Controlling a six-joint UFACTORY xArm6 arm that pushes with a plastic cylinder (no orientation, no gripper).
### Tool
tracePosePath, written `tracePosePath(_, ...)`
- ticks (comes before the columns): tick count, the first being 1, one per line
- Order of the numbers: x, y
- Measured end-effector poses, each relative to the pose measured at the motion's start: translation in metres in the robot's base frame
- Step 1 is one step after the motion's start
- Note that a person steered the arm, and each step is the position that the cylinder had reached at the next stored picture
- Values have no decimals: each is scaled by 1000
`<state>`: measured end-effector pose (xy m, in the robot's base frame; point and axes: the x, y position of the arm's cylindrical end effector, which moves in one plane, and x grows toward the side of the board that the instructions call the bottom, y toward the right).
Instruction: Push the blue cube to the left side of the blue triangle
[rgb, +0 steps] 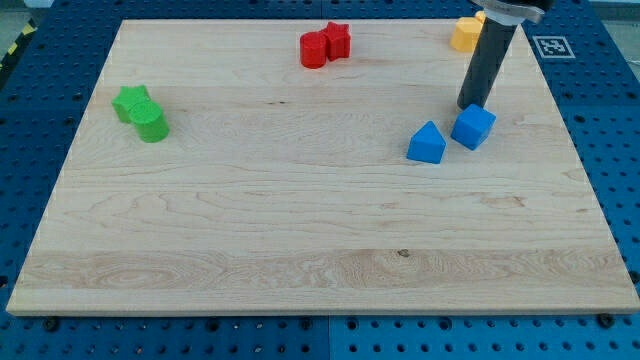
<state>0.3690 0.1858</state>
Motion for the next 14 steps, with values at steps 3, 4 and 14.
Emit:
tracePosePath(3,88,49)
tracePosePath(4,105,41)
tracePosePath(14,-34,-72)
